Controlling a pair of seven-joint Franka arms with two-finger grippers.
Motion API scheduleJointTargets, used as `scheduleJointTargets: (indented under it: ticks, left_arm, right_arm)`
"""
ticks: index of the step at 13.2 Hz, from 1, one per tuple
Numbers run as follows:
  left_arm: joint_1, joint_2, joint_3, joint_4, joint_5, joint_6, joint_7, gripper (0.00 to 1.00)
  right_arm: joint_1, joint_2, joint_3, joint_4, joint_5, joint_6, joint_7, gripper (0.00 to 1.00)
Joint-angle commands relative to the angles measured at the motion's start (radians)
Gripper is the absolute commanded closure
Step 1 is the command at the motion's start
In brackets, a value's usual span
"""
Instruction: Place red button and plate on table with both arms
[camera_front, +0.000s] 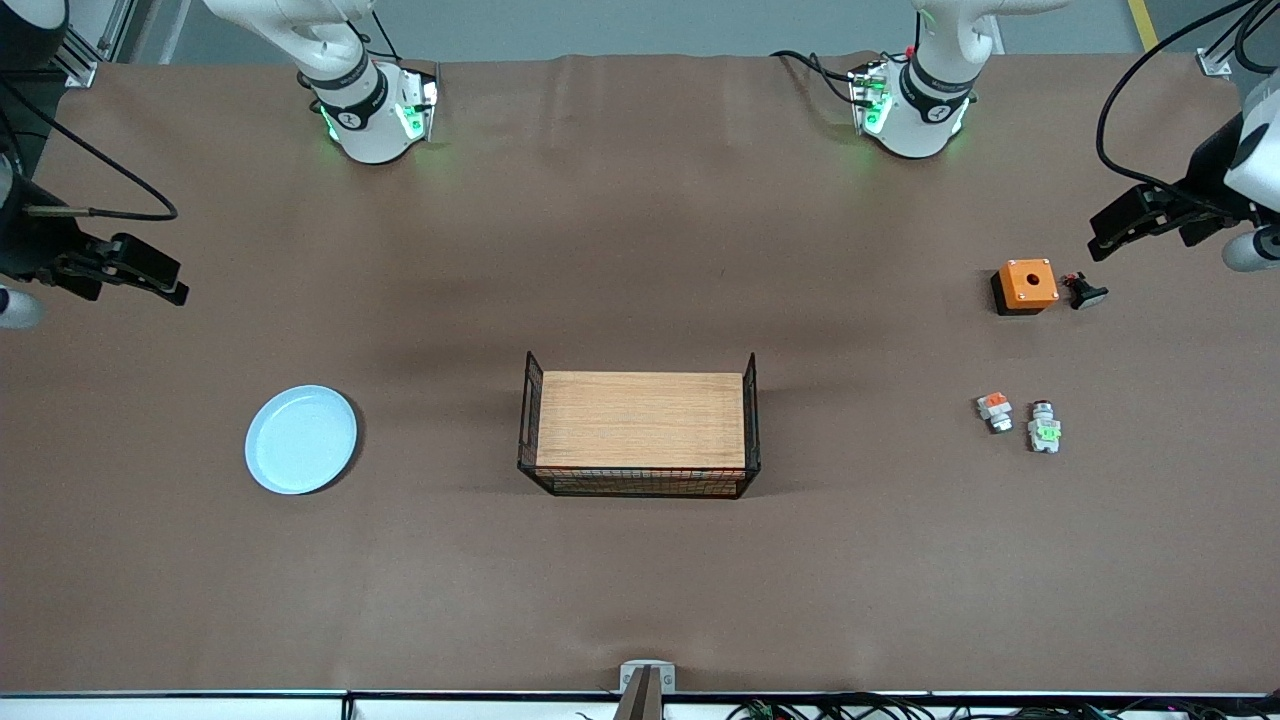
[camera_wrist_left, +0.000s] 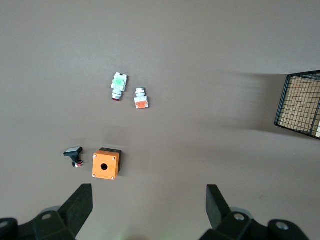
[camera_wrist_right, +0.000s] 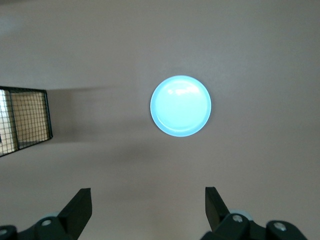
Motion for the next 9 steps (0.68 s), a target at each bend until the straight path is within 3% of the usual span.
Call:
scheduleJointTargets:
  ticks: [1,9]
  left_arm:
    - [0.003,-0.033,-0.003,-0.028,-0.002,0.017,0.009,0.0]
    - [0.001,-0.023,0.003,-0.013,0.0,0.011,0.003,0.0]
  right_arm:
    - [-0.01,0.011,0.001,0.04,-0.015,-0.017,0.012,0.0]
    - [-0.007,0.013,0.003,0.042,-0.013,-0.071,0.01,0.0]
